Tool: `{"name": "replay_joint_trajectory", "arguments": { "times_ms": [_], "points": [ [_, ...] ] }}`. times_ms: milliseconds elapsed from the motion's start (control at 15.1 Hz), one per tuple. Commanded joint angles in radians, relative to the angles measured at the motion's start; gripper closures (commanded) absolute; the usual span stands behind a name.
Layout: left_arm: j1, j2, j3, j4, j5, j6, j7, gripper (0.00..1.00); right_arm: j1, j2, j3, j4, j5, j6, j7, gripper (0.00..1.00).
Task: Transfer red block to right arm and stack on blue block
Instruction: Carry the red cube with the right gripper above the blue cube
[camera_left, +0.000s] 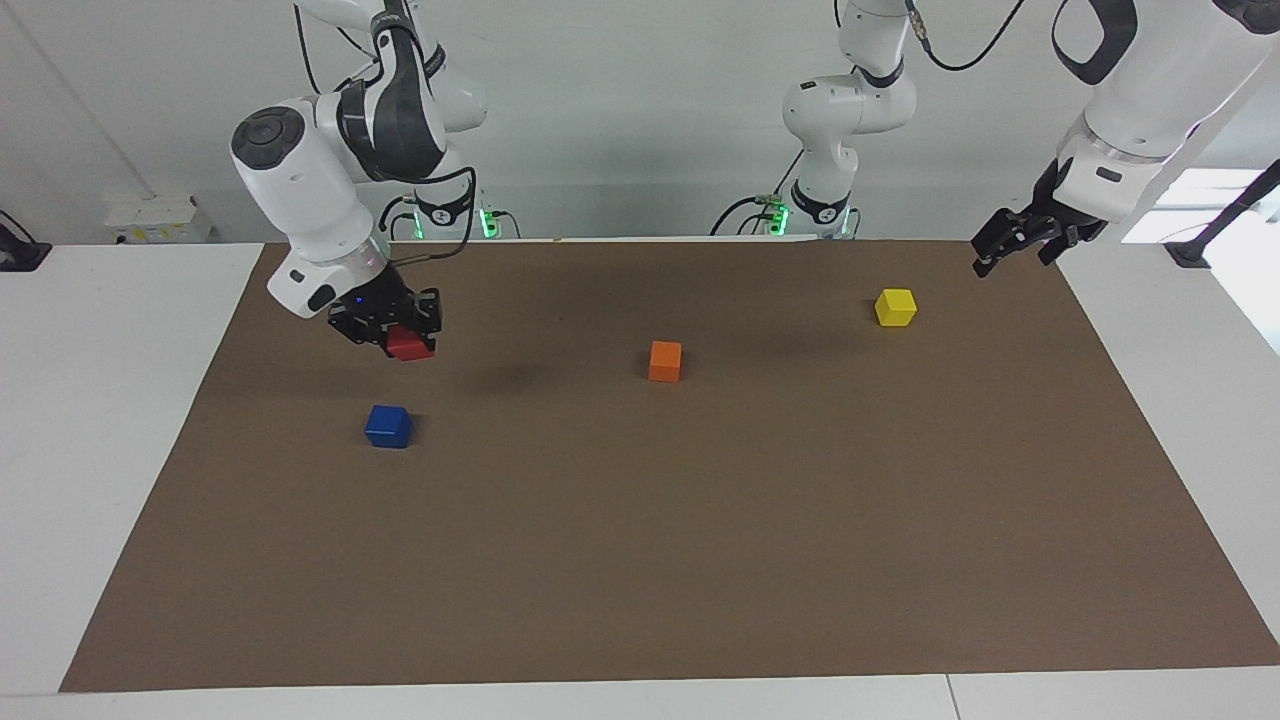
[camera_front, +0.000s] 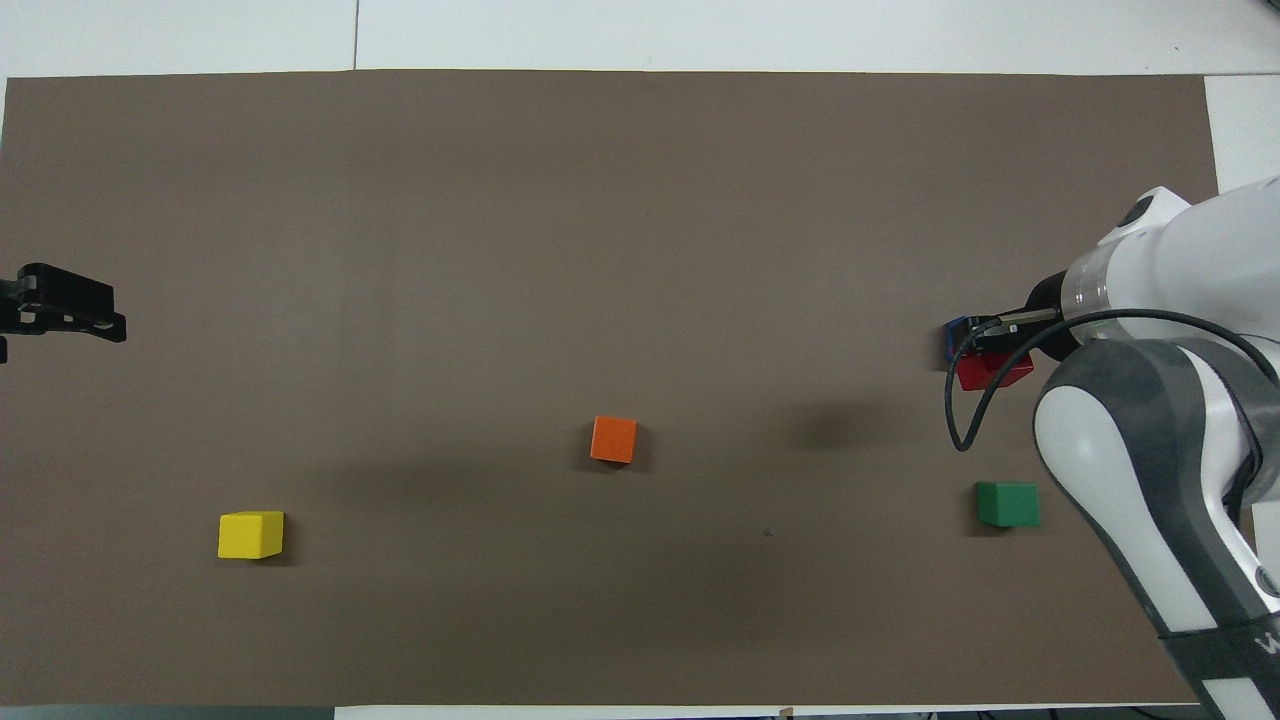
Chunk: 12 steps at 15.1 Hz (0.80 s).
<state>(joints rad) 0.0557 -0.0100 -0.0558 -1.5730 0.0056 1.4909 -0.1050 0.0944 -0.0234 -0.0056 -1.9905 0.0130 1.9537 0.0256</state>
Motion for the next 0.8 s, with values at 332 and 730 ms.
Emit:
{"name": "replay_joint_trajectory", "arguments": {
  "times_ms": [332,730],
  "points": [
    [-0.013,-0.035,0.010,-0.015,0.022,0.037,0.010,0.00,-0.077,-0.001,0.013,-0.180,-0.130,0.287,0.092,1.00],
    [-0.014,-0.041,0.007,-0.018,0.020,0.049,0.010,0.00,-0.102,0.016,0.015,-0.277,-0.177,0.513,0.099,1.00]
  ]
}}
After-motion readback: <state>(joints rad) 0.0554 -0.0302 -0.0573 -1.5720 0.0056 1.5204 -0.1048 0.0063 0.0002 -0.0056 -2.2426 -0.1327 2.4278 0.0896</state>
